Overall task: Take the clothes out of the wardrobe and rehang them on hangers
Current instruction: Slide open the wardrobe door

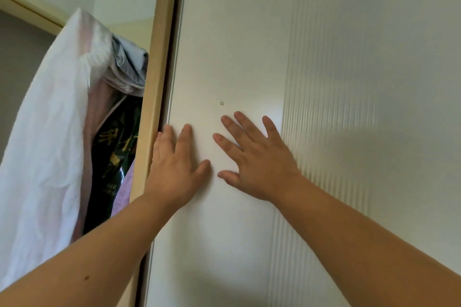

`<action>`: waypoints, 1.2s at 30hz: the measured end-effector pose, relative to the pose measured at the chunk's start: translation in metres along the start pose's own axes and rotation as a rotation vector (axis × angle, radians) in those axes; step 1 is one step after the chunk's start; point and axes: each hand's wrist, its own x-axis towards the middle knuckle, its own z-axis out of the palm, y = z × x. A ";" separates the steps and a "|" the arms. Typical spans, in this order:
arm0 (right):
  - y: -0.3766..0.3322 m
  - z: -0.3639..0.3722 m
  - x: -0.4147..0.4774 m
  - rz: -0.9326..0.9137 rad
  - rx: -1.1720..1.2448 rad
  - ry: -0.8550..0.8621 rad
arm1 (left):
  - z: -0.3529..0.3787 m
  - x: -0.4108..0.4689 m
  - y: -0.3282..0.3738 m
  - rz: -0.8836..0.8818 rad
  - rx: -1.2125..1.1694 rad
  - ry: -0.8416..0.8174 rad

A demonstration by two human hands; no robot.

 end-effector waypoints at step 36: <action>0.087 -0.045 -0.134 0.533 0.050 0.040 | 0.047 -0.043 0.114 0.168 -0.501 -0.087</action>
